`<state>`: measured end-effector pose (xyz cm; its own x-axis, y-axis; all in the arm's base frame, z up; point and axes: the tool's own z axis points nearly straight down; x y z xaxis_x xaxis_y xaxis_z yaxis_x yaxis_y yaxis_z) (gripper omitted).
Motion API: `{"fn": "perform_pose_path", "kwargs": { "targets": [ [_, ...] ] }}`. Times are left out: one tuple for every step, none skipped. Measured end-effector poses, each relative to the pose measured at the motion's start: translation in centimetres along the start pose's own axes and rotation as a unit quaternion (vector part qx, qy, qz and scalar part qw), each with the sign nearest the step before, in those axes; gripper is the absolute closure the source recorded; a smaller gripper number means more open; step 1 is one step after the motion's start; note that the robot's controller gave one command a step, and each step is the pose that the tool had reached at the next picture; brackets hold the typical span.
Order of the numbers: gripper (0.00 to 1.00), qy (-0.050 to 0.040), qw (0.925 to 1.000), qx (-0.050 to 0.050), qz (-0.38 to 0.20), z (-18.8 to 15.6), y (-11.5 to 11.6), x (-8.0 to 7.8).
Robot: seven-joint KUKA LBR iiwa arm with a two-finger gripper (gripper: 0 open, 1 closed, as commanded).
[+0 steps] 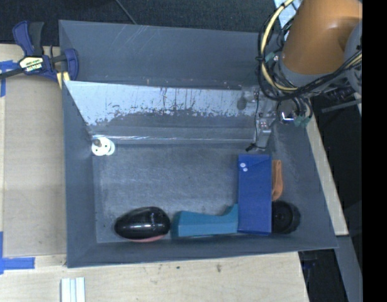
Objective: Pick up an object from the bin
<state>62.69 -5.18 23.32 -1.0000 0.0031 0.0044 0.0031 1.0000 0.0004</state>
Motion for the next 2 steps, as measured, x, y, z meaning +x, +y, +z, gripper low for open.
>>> {"fn": "perform_pose_path", "kwargs": {
  "targets": [
    [0.0, -0.0045, 1.0, 0.0, -0.001, -0.6, 0.0, -0.1],
    [0.0, -0.0087, 0.9997, 0.001, -0.022, 3.3, -1.7, -0.1]
  ]
}}
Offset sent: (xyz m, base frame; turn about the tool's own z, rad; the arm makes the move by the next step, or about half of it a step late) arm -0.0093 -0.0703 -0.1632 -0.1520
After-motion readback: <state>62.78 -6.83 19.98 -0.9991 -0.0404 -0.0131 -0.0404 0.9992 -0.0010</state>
